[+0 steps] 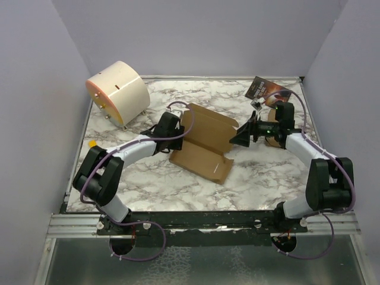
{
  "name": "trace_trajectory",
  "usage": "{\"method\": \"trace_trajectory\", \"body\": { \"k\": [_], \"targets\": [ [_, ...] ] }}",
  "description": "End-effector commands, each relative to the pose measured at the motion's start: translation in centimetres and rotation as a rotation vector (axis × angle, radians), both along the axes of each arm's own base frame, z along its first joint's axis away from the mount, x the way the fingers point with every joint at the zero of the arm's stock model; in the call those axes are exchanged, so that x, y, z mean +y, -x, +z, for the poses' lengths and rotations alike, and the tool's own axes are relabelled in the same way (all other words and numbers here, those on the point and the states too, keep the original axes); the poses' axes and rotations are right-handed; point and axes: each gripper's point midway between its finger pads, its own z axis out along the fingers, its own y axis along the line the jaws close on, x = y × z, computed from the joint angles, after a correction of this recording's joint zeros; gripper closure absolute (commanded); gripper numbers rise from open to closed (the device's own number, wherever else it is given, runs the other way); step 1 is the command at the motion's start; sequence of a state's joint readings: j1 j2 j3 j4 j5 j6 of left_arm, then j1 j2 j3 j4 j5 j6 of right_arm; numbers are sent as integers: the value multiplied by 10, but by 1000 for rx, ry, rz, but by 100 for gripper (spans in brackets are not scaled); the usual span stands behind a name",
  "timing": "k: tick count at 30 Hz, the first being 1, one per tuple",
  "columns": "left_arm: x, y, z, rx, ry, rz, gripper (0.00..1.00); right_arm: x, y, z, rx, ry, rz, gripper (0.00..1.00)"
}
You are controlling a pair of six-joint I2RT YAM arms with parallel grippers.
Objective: Fold the paper box
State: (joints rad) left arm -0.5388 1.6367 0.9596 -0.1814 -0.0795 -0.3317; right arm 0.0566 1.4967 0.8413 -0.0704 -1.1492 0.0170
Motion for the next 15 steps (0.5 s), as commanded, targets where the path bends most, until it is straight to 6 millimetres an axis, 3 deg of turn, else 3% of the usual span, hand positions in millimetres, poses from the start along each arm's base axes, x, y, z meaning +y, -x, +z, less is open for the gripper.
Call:
{"method": "trace_trajectory", "body": {
  "k": [1, 4, 8, 11, 15],
  "targets": [
    [3, -13, 40, -160, 69, 57, 41, -20, -15, 21, -132, 56, -55, 0],
    [16, -15, 63, -257, 95, 97, 22, -28, -17, 29, -188, 80, -66, 0],
    [18, -17, 102, -404, 286, 88, 4, -35, -17, 42, -263, 99, -79, 0],
    [19, -19, 123, -460, 453, 25, 3, -39, -13, 48, -315, 106, -76, 0],
    [12, -29, 138, -466, 578, -50, 5, -41, -2, 56, -370, 78, -62, 0]
  ]
}}
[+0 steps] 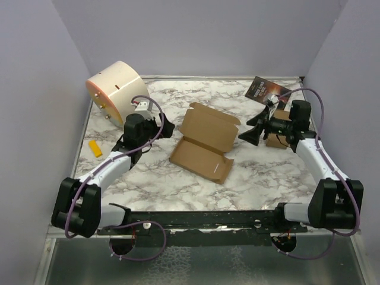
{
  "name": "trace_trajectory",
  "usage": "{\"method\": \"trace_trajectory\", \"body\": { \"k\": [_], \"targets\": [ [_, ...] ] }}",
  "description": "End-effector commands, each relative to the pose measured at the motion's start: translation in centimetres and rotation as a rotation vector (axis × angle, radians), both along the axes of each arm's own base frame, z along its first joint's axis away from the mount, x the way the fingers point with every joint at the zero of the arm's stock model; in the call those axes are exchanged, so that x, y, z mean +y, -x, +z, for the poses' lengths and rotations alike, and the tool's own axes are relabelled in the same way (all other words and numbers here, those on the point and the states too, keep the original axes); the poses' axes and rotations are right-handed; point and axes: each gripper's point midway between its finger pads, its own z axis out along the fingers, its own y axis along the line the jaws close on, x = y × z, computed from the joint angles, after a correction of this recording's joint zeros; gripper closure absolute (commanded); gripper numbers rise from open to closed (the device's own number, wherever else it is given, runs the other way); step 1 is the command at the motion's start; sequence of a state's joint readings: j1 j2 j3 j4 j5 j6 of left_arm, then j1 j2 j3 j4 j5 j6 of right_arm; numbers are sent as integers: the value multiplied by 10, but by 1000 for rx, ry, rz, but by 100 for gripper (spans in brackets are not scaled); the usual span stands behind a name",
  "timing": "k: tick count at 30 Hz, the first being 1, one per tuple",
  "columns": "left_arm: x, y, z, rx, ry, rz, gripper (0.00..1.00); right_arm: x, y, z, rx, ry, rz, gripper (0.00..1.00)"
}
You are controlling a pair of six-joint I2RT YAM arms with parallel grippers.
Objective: Fold the paper box
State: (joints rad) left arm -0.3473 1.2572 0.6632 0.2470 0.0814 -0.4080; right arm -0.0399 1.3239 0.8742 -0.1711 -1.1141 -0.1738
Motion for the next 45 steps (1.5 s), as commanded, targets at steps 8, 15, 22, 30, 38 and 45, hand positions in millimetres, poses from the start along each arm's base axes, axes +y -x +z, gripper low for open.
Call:
{"method": "trace_trajectory", "body": {
  "k": [8, 15, 22, 30, 38, 45],
  "targets": [
    [-45, -52, 20, -40, 249, -253, 10, 2, 34, 21, -137, -93, 140, 0],
    [-58, -76, -13, -68, 176, -377, 14, 6, 44, 20, -97, -143, 188, 0],
    [-80, -81, -14, -76, 278, -585, 19, 7, 49, 20, -90, -161, 227, 0],
    [-96, -89, -20, -48, 329, -705, 37, 7, 49, 19, -89, -160, 229, 3],
    [-100, -90, -28, -30, 338, -724, 61, 8, 50, 19, -87, -163, 234, 5],
    [-96, -86, -14, -94, 326, -690, 100, 8, 51, 21, -78, -172, 245, 5]
  ]
}}
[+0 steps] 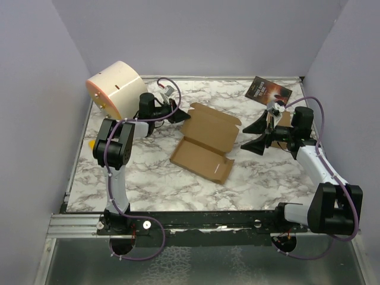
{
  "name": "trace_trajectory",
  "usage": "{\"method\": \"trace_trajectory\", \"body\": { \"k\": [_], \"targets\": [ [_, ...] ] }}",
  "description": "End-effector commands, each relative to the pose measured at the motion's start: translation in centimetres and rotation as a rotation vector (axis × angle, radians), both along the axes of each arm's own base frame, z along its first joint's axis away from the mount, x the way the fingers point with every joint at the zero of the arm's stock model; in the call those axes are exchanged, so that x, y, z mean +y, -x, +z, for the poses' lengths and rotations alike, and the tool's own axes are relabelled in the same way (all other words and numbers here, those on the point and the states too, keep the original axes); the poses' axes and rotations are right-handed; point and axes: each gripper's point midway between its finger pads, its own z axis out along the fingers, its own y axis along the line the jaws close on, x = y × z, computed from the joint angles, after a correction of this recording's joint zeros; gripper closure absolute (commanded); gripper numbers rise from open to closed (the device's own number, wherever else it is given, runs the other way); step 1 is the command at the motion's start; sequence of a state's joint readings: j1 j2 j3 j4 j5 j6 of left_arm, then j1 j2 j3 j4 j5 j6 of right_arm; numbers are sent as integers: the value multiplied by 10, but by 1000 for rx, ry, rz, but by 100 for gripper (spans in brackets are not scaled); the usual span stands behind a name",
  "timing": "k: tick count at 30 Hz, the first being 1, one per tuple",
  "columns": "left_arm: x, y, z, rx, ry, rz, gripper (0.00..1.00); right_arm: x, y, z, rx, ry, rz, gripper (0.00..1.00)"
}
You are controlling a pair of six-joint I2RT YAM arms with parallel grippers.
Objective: Fold the paper box
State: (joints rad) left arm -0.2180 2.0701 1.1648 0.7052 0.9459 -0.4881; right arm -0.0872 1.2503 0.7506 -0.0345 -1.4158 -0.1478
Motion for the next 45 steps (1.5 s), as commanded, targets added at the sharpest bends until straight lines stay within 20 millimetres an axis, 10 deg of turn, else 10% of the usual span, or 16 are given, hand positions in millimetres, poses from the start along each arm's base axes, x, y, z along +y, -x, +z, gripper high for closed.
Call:
{"method": "trace_trajectory", "body": {
  "k": [1, 11, 24, 35, 45],
  "targets": [
    [1, 8, 27, -110, 24, 18, 100, 0, 4, 6, -6, -21, 39, 5],
    [38, 59, 87, -313, 152, 373, 100, -2, -6, 0, 52, -9, -39, 5],
    [49, 125, 89, -528, 124, 557, 100, -29, -56, -72, 234, 165, -316, 7],
    [59, 141, 100, -613, 159, 569, 100, -25, -52, -128, 490, 217, -194, 36],
    [56, 144, 103, -626, 177, 552, 100, -3, -48, -162, 565, 293, -144, 38]
  ]
}}
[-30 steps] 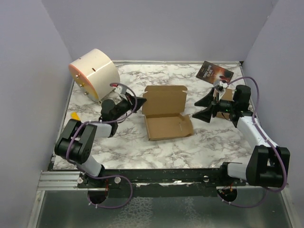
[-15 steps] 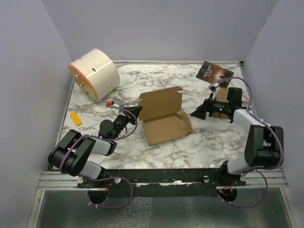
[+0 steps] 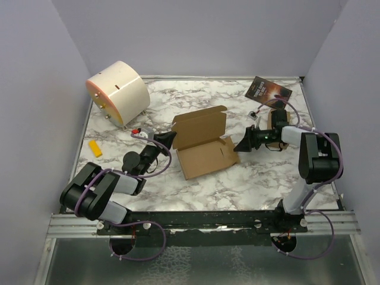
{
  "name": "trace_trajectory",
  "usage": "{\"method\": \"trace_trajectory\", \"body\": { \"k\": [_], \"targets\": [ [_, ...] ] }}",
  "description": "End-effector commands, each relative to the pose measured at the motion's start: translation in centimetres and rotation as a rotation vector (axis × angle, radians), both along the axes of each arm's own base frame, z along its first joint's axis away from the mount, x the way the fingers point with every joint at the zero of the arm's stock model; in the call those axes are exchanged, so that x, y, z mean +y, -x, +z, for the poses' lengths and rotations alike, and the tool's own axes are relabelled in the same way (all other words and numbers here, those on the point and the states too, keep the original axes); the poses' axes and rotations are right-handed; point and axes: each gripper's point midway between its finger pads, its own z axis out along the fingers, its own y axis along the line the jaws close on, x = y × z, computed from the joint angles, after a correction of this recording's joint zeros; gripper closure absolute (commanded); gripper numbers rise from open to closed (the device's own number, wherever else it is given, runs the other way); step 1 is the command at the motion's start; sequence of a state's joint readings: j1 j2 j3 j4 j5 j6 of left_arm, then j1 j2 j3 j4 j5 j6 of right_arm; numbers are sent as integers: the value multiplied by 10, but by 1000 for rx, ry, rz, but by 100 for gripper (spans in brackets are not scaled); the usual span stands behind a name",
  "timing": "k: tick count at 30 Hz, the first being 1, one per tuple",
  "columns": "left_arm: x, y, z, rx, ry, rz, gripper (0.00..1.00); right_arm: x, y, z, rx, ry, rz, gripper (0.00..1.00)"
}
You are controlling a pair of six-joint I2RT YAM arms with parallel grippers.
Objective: Fold the paper box
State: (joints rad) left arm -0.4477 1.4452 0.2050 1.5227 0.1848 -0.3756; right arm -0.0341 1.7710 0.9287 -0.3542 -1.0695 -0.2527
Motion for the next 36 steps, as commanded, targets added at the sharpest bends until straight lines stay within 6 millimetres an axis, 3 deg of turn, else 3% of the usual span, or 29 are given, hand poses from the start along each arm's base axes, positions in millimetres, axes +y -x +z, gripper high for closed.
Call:
{"method": "trace_trajectory", "body": {
  "k": [1, 8, 15, 18, 26, 36],
  "targets": [
    [2, 8, 33, -133, 57, -6, 100, 10, -1, -11, 6, 47, 37, 38],
    [3, 10, 38, -139, 56, -3, 100, 15, -1, -15, 14, 66, 50, 55],
    [1, 12, 41, -140, 67, -17, 100, 22, -1, -13, 5, 76, 72, 87],
    [-1, 15, 40, -137, 63, -35, 100, 24, -2, -4, -17, 60, 78, 94],
    [-11, 21, 36, -124, 53, -99, 100, 28, -6, 29, -128, 25, 60, 99],
    [-28, 32, 38, -123, 70, -207, 100, 23, -13, 35, -168, 69, 15, 99]
  ]
}}
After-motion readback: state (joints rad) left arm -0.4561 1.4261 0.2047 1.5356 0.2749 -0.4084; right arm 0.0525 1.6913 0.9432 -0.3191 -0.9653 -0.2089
